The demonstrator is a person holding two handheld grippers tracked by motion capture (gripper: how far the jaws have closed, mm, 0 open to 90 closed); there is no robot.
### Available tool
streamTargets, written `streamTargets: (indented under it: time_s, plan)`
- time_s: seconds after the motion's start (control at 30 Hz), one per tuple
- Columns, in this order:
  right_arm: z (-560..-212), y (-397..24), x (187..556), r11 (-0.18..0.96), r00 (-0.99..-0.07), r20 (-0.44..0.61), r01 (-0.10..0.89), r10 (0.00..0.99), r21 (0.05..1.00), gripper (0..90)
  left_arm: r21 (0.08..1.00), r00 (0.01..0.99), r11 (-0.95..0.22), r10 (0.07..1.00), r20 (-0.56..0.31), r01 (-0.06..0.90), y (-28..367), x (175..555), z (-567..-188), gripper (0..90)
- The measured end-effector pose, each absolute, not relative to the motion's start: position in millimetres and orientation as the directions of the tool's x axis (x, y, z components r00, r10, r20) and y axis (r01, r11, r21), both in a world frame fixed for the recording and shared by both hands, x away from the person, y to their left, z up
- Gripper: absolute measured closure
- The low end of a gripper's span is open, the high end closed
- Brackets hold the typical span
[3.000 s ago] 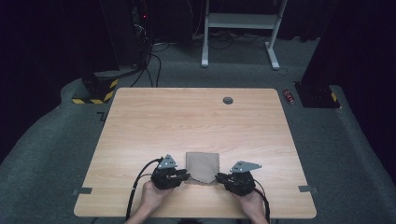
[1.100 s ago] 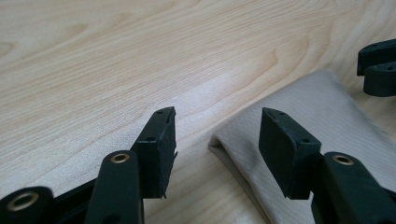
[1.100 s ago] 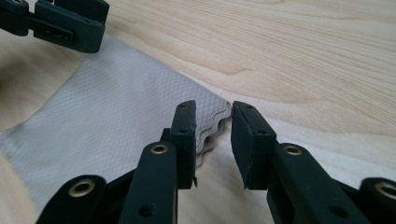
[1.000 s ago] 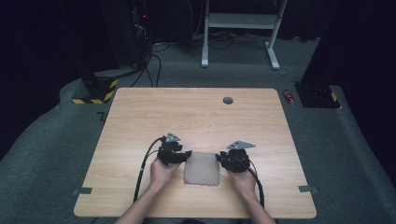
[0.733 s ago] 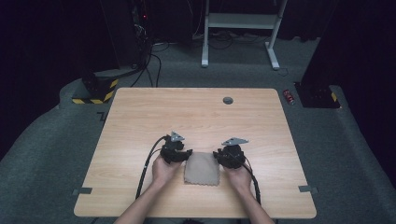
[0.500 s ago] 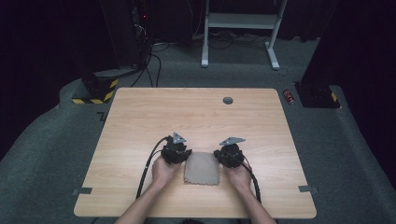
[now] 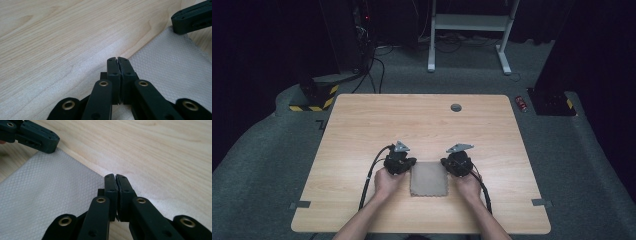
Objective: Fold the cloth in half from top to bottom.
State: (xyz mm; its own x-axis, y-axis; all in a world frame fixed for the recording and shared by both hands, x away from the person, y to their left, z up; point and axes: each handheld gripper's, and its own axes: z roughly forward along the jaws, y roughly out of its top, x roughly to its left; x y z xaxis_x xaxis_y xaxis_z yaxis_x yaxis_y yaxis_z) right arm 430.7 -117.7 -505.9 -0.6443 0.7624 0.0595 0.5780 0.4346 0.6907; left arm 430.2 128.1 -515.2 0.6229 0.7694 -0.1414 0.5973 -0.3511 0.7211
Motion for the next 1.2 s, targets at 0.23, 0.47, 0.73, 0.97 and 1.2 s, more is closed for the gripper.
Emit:
streamTargets:
  time_s: [0.23, 0.47, 0.73, 0.97, 1.2]
  plan:
    - [-502, -116, 438, 0.423, -0.632, 0.055, 0.578, 0.773, 0.698, 87.9, 0.733, 0.618, -0.33, 0.771, -0.155, 0.595, 131, 438, -506, 88.5]
    - [-507, -113, 457, 0.409, -0.597, 0.047, 0.602, 0.801, 0.685, 87.7, 0.726, 0.574, -0.283, 0.797, -0.185, 0.627, 129, 459, -513, 88.5]
    - [-514, -111, 466, 0.392, -0.58, 0.058, 0.619, 0.813, 0.681, 76.7, 0.72, 0.55, -0.268, 0.814, -0.187, 0.64, 131, 462, -519, 77.4]
    - [-506, -130, 454, 0.348, -0.581, 0.098, 0.604, 0.808, 0.717, 65.4, 0.743, 0.527, -0.237, 0.831, -0.178, 0.626, 147, 446, -510, 57.9]
    - [-504, -153, 436, 0.311, -0.567, 0.118, 0.6, 0.815, 0.737, 62.5, 0.757, 0.511, -0.225, 0.844, -0.163, 0.613, 168, 428, -506, 51.6]
